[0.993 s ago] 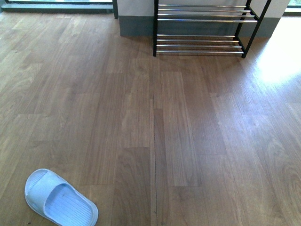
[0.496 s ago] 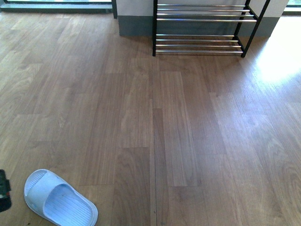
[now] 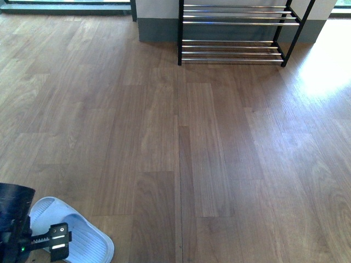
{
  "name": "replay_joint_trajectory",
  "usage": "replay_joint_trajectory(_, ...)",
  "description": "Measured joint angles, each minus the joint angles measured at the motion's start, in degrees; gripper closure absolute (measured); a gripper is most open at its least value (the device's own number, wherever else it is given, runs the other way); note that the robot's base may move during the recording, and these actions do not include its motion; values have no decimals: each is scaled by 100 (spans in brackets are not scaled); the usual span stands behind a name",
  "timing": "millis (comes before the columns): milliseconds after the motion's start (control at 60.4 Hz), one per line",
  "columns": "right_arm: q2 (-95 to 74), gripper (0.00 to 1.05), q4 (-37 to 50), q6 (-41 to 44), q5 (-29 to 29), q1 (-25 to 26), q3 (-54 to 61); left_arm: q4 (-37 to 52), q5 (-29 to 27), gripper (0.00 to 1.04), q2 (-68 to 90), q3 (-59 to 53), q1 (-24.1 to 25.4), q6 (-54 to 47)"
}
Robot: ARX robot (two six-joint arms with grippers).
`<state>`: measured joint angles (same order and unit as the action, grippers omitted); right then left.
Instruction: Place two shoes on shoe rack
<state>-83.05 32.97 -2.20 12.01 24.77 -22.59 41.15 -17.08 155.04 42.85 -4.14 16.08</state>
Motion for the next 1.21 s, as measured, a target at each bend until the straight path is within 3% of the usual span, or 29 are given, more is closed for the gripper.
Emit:
replay_joint_trajectory(513,0,103,0,2,0,0,0,-710,-339,9,1268,1624,-256,363)
replay_joint_trajectory(612,0,103,0,0,2,0,0,-741,-479,28,1307,1659,-278,463)
replay_joint_trajectory(745,0,103,0,0,2,0,0,-734,-527,46,1307,1663,-278,448)
replay_joint_trajectory(1009,0,103,0,2,2,0,0,-87,-678,99,734,1202,-262,-459)
replay_joint_trajectory(1208,0,103,0,2,2,0,0,1060,-535,103,-245,181,-221,-1766)
